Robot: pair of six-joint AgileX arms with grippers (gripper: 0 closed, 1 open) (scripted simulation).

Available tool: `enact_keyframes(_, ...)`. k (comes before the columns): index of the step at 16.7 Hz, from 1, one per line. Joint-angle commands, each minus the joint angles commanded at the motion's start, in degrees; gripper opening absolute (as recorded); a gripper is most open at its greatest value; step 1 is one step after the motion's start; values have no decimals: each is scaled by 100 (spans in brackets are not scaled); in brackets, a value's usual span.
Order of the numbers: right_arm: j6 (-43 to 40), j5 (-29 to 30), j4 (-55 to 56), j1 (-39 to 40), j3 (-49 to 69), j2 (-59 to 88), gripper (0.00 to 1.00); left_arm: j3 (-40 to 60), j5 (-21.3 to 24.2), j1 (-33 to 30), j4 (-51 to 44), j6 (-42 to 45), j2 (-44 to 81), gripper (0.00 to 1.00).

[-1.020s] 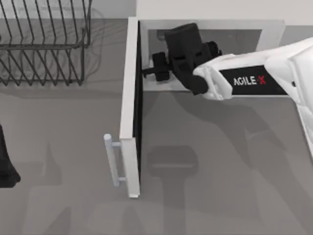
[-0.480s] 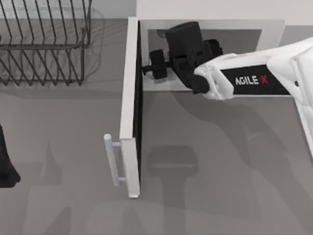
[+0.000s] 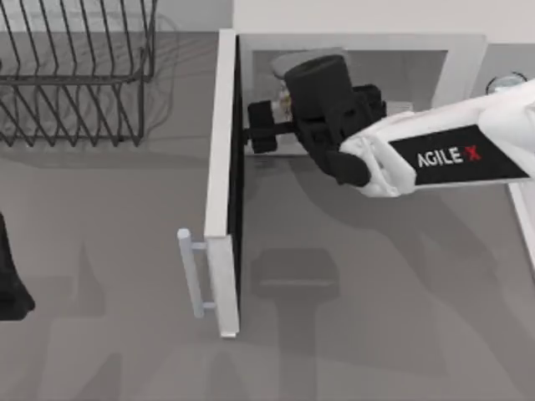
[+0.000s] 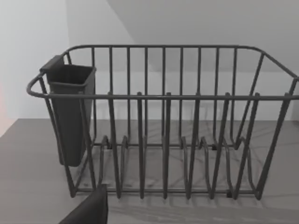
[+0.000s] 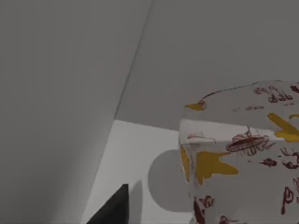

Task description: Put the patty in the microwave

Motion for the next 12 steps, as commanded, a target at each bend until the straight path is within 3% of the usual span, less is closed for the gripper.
enact_keyframes(12,646,834,509,914,-2557,-1460,100,0,0,0,0,0,0,100)
